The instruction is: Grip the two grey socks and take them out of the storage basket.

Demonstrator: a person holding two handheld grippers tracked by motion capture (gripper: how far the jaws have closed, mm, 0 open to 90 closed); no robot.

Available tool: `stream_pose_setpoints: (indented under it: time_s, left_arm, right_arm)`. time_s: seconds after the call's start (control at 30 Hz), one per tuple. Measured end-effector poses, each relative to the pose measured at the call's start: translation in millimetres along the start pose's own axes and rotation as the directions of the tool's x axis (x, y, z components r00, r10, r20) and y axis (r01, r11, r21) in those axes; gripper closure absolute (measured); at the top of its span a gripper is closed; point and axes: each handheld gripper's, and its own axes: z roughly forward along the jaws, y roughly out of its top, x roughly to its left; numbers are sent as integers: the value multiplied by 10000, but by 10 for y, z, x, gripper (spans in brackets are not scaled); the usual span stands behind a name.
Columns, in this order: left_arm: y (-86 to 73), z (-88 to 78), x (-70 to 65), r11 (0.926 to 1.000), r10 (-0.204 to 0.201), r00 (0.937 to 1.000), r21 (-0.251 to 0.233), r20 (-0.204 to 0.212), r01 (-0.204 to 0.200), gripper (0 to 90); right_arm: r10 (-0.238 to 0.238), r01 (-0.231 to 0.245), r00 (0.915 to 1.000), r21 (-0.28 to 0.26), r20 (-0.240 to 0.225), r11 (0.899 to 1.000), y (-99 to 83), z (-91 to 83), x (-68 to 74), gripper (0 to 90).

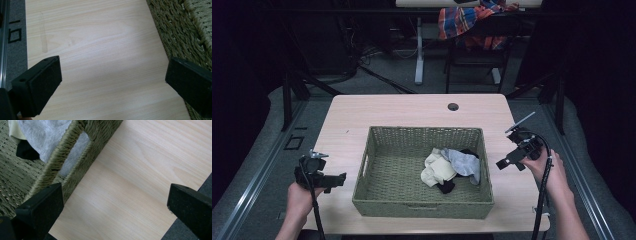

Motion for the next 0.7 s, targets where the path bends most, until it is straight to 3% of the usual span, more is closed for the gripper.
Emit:
stream_pose_setpoints:
  time_s: [0.17,0.37,0.53,0.7]
  left_arm:
    - [30,27,-14,10000,28,10000,-33,12,-28,7]
    - [19,16,-44,9999,163,9998,2,121,-163,7]
    - [27,28,-53,9999,157,9998,-16,134,-157,7]
    - [24,27,-40,9999,123,9998,-17,172,-123,7]
  right_arm:
    - [-188,186,9997,-93,-161,9998,9,-25,50,6]
    - [-343,343,9994,-472,4,9983,35,-130,129,6]
    - [-745,757,9971,-757,177,9943,83,-205,271,5]
    - [-1135,1122,9935,-1173,-52,9867,164,-198,468,1]
